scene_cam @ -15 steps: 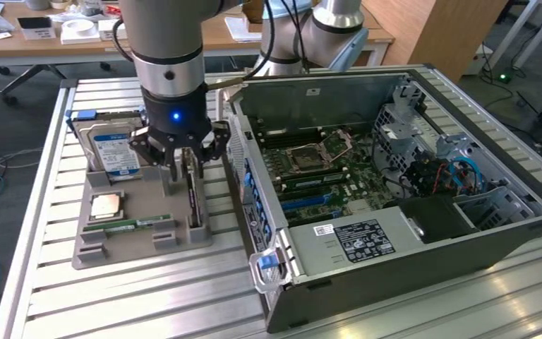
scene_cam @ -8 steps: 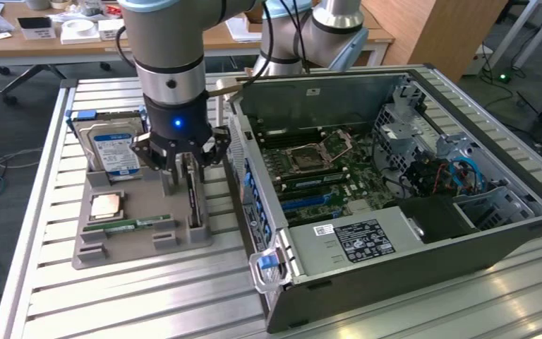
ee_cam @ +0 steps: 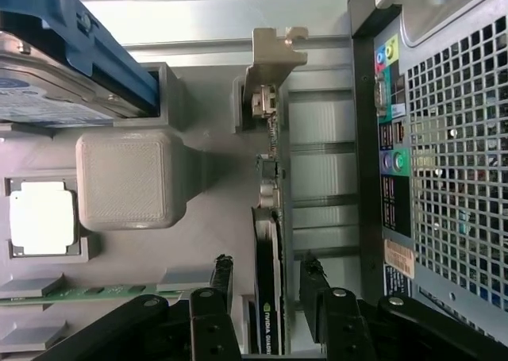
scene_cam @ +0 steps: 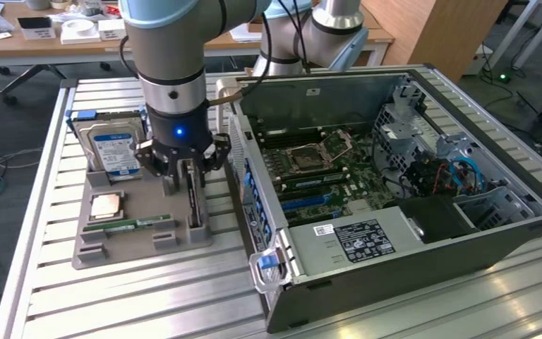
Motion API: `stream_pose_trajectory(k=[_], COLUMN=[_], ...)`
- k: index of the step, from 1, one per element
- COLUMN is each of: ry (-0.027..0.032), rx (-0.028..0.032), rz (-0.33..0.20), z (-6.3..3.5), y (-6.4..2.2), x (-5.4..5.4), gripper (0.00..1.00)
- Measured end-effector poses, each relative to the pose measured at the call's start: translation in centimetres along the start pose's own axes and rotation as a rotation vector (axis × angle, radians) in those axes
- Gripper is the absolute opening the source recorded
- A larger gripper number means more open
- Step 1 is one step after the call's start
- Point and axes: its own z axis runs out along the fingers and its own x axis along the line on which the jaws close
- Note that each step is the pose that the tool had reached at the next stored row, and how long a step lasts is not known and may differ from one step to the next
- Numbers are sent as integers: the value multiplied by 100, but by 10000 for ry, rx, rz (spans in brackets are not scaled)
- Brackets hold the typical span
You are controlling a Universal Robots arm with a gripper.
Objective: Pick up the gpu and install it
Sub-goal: 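Pick up the gpu and move the gpu toward the slot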
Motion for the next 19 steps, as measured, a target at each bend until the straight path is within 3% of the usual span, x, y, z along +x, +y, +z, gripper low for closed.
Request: stream_pose_trajectory(k=[9, 19], ry=[3, 4], rx=[0, 0], rz=[0, 1], z=[119, 127], y=[-3, 22], x=[2, 5], gripper=[47, 47])
